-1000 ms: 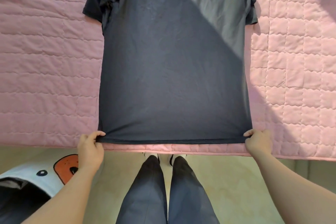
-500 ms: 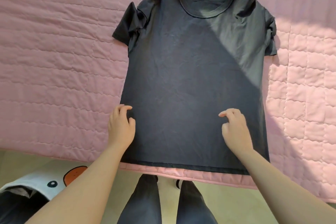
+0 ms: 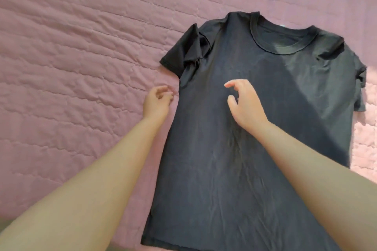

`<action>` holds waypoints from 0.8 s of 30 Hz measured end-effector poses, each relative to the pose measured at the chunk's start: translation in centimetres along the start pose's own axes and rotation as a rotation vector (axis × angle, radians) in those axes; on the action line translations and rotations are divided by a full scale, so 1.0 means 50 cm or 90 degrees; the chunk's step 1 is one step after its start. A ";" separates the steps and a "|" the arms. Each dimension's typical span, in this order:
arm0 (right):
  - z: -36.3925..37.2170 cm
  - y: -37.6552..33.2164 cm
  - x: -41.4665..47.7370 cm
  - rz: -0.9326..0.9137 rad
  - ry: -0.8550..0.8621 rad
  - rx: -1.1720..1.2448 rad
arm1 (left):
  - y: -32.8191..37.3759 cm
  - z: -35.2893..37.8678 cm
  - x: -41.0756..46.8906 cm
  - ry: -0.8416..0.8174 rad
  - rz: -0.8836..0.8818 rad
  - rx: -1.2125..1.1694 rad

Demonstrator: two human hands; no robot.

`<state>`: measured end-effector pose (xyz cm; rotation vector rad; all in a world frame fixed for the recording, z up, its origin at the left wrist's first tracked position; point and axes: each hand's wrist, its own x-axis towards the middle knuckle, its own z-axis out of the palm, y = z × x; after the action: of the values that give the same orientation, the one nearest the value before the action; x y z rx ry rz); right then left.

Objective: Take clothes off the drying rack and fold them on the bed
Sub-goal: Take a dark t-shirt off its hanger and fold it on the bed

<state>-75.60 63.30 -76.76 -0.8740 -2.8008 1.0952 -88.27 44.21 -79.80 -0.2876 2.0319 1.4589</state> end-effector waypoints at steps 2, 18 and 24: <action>-0.007 -0.028 0.067 0.009 0.007 0.018 | 0.032 0.017 0.036 0.002 -0.060 -0.133; 0.038 -0.160 0.319 -0.102 -0.225 -0.245 | 0.136 -0.018 0.199 0.029 -0.031 -0.074; 0.029 -0.190 0.379 -0.076 -0.083 -0.271 | 0.179 -0.123 0.230 0.099 0.186 0.158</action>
<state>-96.61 66.24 -75.44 -0.6584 -3.2088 0.5672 -104.02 43.85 -78.35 0.0011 2.4348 1.3635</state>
